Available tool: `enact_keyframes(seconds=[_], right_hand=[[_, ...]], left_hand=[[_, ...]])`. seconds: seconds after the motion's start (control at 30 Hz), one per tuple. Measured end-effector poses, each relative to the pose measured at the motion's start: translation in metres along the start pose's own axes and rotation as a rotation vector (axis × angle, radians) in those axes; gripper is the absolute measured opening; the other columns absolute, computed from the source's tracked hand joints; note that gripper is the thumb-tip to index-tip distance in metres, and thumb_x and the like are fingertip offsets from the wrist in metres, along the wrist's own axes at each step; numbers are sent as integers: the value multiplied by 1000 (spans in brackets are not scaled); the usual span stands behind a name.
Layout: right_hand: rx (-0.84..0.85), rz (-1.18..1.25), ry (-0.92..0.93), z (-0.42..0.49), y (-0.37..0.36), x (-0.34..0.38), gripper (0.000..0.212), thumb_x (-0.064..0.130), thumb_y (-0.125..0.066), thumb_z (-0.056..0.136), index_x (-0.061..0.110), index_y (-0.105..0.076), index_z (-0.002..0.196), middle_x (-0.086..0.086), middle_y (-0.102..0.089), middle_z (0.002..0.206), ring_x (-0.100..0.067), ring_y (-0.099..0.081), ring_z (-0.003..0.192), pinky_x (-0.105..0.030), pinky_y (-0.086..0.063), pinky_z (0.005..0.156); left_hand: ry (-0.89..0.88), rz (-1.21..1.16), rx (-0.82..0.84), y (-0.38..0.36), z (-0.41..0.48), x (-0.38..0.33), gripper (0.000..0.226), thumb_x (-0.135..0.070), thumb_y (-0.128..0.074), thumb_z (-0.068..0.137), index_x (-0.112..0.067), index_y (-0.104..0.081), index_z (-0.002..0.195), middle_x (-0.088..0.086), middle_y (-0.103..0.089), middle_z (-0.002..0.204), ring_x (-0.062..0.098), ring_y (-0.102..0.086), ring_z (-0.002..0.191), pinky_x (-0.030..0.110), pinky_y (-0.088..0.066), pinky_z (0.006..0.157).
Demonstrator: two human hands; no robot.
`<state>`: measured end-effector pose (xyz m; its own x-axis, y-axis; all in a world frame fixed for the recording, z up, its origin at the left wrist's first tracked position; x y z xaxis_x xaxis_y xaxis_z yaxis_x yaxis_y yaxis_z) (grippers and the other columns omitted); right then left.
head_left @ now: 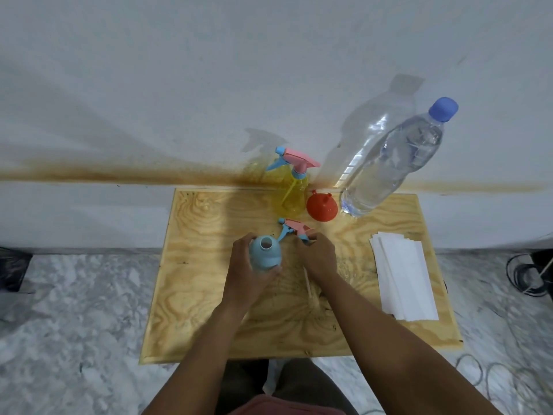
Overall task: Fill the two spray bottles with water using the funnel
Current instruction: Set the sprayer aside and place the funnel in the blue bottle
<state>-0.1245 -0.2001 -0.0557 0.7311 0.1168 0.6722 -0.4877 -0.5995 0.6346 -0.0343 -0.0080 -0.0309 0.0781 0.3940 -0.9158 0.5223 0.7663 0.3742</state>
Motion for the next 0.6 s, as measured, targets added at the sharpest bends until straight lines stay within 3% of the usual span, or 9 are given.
enact_keyframes(seconds=[0.13, 0.27, 0.33, 0.47, 0.6], right_hand=[[-50, -70, -12, 2, 21, -4, 42, 51, -57, 92, 20, -62, 120, 3, -67, 110, -15, -60, 93, -30, -43, 71], [-97, 12, 115, 18, 45, 5, 47, 45, -62, 92, 16, -58, 129, 0, -67, 109, -19, -64, 98, -31, -49, 79], [-119, 76, 128, 29, 56, 12, 49, 40, -63, 94, 14, -54, 135, -4, -67, 114, -21, -64, 101, -34, -50, 86], [-107, 154, 108, 53, 61, 22, 52, 36, -63, 94, 14, -50, 139, -10, -63, 130, -27, -58, 121, -40, -45, 104], [-114, 210, 137, 66, 62, 31, 40, 26, -65, 93, 12, -58, 130, -11, -64, 124, -27, -58, 117, -30, -42, 97]], left_hand=[[-28, 14, -41, 5, -4, -11, 78, -32, -91, 68, -31, -45, 131, -16, -46, 126, -1, -50, 111, 10, -44, 86], [-57, 57, -101, 7, -5, -26, 57, -30, -84, 76, -40, -47, 118, -22, -52, 114, -5, -53, 102, 8, -40, 81], [-46, 68, -113, 6, -4, -26, 51, -27, -84, 77, -35, -52, 117, -19, -56, 112, -1, -54, 98, 11, -43, 82], [10, 16, -152, 5, -2, -16, 53, -24, -87, 75, -23, -61, 121, -12, -63, 114, 4, -59, 101, 35, -55, 90], [13, -64, -154, 3, -4, -12, 49, -20, -88, 76, -25, -62, 117, -8, -66, 117, 5, -61, 108, 46, -57, 92]])
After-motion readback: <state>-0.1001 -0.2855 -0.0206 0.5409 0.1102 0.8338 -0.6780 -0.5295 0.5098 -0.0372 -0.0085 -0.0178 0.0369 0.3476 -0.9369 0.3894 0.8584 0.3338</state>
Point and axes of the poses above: each hand's wrist, its own z-axis towards the middle knuckle, its own y-axis out of the back of the hand, x = y × z, the point moved 8 cm from there along z, towards the middle knuckle
